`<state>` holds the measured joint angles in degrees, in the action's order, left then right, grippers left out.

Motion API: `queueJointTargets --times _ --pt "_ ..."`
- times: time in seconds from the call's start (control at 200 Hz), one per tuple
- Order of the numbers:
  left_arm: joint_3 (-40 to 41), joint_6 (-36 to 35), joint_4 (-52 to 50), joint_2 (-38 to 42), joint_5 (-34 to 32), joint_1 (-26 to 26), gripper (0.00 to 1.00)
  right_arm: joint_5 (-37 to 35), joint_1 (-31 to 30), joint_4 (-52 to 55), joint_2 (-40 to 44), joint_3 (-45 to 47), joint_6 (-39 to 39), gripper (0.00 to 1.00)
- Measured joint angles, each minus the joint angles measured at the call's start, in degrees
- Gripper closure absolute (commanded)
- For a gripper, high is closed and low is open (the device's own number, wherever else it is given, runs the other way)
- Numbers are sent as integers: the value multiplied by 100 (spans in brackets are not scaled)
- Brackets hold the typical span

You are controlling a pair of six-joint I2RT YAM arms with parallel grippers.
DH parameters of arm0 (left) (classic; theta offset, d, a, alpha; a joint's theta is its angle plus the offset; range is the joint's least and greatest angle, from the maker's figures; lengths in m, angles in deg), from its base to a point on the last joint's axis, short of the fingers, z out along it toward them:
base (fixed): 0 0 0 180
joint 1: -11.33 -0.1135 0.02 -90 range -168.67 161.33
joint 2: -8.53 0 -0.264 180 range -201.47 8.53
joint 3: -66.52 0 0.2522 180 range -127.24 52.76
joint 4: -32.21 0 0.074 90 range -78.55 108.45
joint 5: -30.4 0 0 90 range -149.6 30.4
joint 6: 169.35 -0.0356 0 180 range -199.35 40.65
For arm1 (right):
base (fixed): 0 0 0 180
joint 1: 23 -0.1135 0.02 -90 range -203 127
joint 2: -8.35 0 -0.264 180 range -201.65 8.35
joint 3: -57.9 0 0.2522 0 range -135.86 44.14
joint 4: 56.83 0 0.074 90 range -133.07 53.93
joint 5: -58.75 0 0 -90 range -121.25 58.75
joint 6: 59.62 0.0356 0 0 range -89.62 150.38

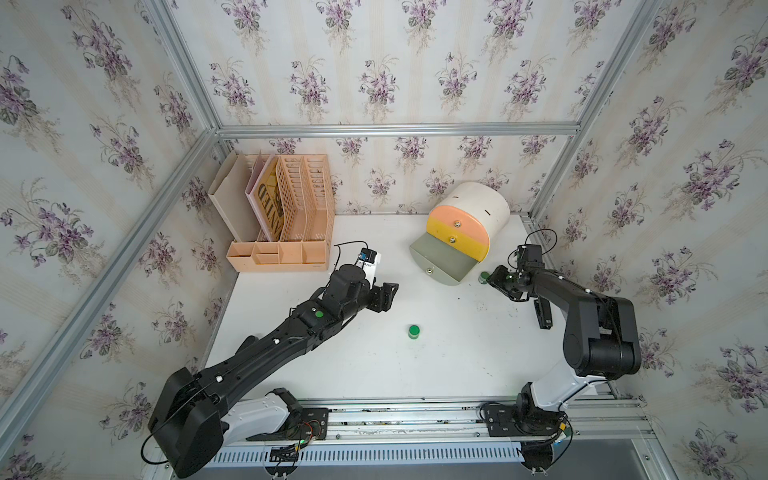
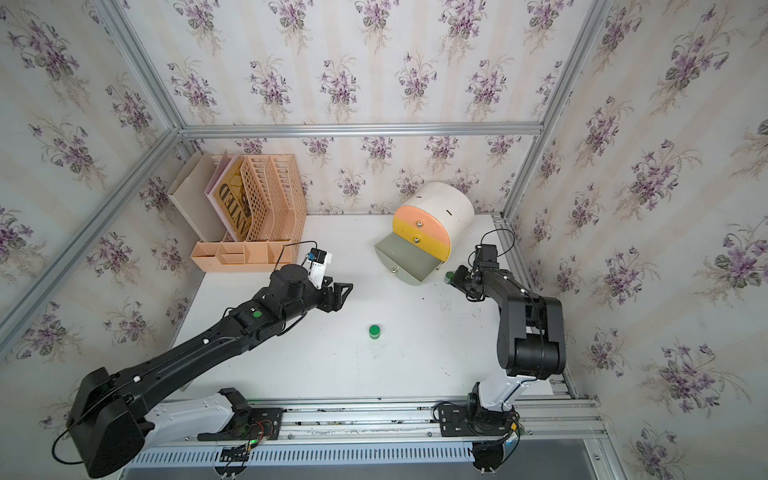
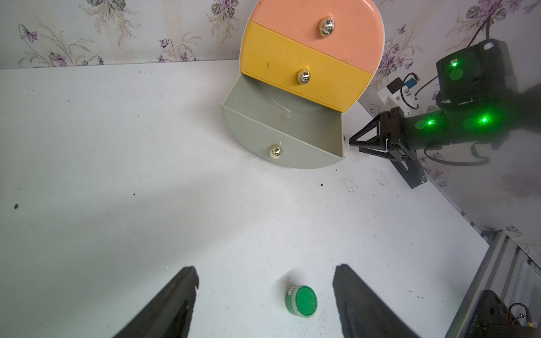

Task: Put the paint cans in the drawer according to color
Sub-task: Pick up the paint can at the center of the board.

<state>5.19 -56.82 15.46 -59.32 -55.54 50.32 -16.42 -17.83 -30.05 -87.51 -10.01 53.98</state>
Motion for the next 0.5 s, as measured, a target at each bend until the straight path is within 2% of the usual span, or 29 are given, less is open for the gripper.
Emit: queueJointTargets --times 0.255,0.5 --pt "0 -22 -74 17 -72 0 22 326 81 -188 -190 -81 94 52" --pt "0 -66 -120 55 -131 0 22 527 85 -343 -382 -162 219 47"
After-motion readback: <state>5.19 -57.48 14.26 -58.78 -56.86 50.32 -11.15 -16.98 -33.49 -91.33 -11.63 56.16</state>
